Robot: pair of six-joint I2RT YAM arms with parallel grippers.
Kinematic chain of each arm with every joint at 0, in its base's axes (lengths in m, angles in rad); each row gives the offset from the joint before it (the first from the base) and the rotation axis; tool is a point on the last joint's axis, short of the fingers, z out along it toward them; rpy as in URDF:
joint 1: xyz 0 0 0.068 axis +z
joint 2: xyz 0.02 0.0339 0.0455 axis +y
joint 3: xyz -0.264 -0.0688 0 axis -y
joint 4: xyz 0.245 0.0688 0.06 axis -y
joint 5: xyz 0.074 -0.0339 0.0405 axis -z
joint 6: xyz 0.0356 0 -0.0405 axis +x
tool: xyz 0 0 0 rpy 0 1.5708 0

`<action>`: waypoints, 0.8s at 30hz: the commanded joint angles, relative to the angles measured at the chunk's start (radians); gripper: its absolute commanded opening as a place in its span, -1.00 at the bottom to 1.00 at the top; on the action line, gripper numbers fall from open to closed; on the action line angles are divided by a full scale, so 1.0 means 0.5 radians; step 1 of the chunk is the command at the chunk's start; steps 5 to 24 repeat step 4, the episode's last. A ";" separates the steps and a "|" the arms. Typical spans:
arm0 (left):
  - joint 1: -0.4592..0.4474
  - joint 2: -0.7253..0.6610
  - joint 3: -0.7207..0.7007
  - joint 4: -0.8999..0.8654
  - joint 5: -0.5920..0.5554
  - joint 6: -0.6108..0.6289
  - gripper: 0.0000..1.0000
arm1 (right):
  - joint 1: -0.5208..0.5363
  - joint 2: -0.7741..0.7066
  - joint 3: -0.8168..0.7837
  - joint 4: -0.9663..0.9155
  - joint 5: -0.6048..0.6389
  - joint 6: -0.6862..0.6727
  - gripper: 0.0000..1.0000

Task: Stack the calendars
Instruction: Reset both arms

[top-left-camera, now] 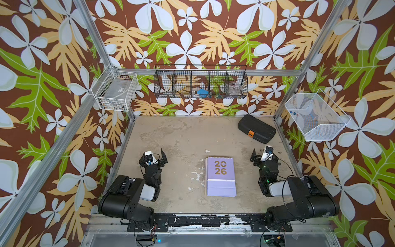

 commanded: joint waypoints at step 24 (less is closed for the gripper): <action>0.052 -0.025 -0.001 -0.035 0.112 -0.043 1.00 | -0.002 0.001 0.008 0.014 -0.009 -0.008 0.99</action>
